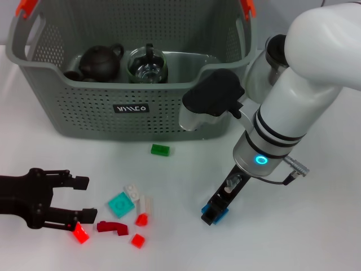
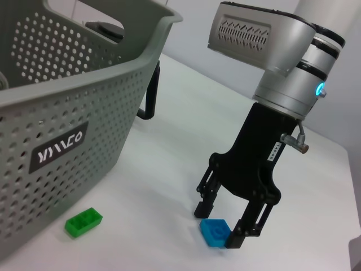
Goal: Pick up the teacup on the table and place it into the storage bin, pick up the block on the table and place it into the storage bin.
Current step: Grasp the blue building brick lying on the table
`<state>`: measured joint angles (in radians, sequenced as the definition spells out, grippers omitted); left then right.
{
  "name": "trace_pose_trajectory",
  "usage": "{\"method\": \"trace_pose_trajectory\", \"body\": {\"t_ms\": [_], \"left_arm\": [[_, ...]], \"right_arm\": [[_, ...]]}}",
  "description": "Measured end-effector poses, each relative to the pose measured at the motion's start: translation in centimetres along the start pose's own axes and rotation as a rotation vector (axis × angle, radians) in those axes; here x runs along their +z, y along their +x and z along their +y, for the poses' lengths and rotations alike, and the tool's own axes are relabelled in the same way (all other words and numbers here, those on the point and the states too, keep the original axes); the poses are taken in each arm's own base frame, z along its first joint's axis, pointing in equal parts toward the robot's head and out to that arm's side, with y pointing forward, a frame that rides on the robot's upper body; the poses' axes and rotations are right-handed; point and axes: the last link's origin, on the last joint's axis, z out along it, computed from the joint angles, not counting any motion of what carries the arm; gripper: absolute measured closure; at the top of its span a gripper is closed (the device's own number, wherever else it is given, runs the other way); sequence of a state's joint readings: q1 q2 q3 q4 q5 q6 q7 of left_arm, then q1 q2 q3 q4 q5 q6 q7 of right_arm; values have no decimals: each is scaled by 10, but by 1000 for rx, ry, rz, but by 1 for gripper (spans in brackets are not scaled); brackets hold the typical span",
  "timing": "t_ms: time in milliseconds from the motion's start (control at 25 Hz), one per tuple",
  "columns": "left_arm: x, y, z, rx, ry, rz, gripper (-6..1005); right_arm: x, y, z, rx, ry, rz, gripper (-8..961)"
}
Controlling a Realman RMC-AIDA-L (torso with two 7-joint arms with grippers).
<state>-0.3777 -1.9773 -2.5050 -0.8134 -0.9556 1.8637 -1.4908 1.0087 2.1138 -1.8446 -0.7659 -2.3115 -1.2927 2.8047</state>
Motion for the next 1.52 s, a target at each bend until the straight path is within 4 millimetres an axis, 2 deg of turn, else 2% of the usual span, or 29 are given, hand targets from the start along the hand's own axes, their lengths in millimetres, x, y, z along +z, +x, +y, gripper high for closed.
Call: {"method": "trace_pose_trajectory", "body": {"t_ms": [1080,1520], "left_arm": [[1,-2,0,-3,-6,4,139],[2,-2,0,-4,-6,4,139]], "right_arm": [[2,-3,8,-46,22,20,246],[2,-3,8,-46,23,23,417]]}}
